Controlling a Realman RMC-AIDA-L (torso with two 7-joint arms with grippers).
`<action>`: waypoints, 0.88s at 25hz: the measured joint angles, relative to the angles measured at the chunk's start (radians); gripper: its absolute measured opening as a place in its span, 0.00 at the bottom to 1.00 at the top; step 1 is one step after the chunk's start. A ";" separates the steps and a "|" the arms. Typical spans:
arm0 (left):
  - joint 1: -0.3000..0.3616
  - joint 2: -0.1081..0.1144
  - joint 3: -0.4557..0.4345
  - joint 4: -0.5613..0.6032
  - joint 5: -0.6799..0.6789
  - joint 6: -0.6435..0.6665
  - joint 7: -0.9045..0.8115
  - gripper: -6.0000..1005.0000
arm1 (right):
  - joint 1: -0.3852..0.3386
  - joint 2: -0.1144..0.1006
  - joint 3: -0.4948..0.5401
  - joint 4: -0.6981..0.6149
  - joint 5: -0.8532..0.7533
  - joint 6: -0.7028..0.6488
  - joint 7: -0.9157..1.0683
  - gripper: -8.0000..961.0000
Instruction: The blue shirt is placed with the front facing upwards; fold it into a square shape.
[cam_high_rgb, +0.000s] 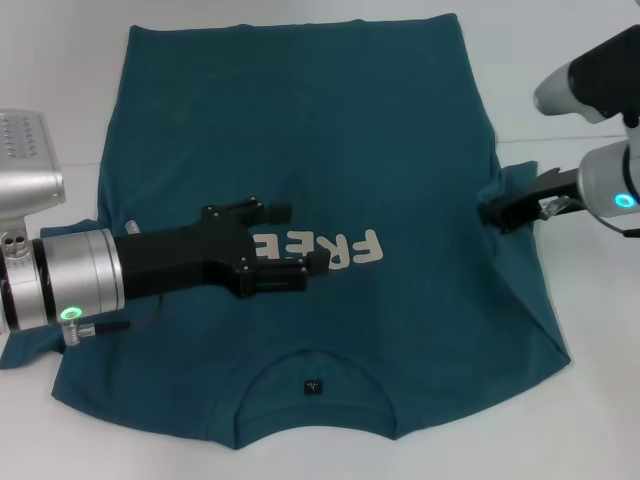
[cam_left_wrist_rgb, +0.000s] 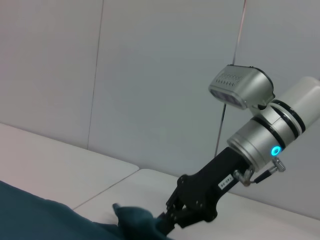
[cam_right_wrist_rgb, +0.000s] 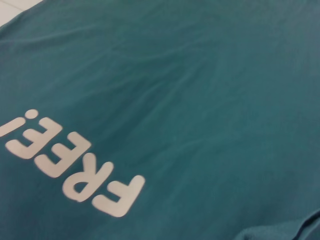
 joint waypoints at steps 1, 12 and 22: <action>0.000 0.000 0.000 0.000 0.000 0.000 0.000 0.92 | 0.004 0.000 -0.008 0.009 0.001 0.003 0.000 0.04; 0.000 0.000 0.000 0.000 -0.001 -0.002 0.001 0.92 | 0.047 0.002 -0.112 0.096 0.012 0.035 -0.007 0.04; 0.002 0.000 0.000 0.000 -0.001 -0.002 0.003 0.92 | 0.049 0.004 -0.191 0.121 0.064 0.046 -0.008 0.04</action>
